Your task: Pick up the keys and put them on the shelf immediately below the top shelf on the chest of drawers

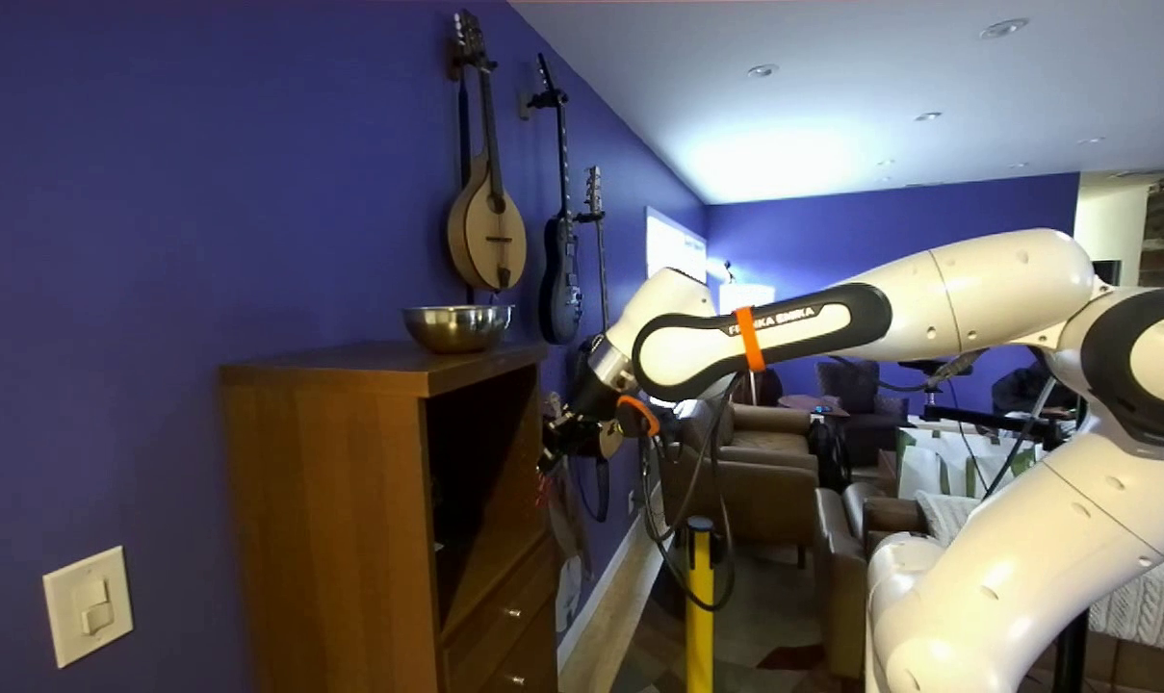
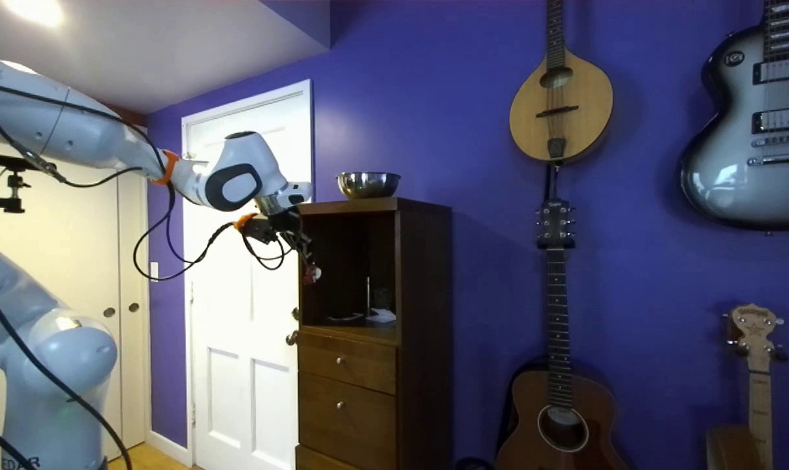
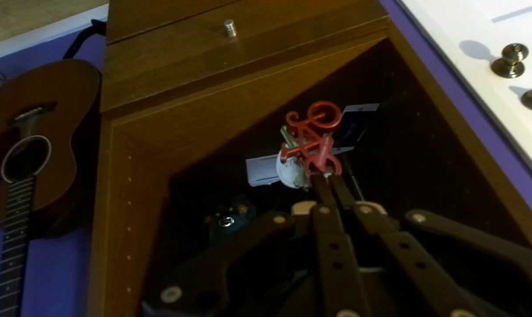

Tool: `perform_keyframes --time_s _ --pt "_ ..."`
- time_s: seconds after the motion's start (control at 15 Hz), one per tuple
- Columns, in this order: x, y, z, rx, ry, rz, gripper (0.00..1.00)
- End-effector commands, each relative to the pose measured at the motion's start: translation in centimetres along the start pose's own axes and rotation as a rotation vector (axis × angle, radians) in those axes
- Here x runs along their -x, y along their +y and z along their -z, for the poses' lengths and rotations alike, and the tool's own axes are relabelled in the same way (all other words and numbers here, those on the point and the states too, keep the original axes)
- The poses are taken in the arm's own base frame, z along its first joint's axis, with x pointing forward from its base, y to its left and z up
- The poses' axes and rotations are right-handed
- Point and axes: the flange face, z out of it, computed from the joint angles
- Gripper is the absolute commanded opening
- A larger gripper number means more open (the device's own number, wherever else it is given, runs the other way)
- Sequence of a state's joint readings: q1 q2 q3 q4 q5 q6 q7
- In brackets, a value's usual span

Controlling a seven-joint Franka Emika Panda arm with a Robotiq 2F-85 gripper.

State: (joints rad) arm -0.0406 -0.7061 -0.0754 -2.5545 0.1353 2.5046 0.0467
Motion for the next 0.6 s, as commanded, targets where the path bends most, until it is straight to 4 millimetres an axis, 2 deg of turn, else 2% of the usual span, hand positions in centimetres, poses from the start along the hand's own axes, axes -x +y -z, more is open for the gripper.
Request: perform_keyframes --time_s 0.0,0.27,0.53 --pt "0.4 0.7 -0.7 0.002 -0.004 -0.014 0.03" --pt "0.8 1.1 -1.4 0.024 0.004 -0.019 0.01" --pt "0.2 3.0 -4.5 0.043 0.070 -0.083 0.01"
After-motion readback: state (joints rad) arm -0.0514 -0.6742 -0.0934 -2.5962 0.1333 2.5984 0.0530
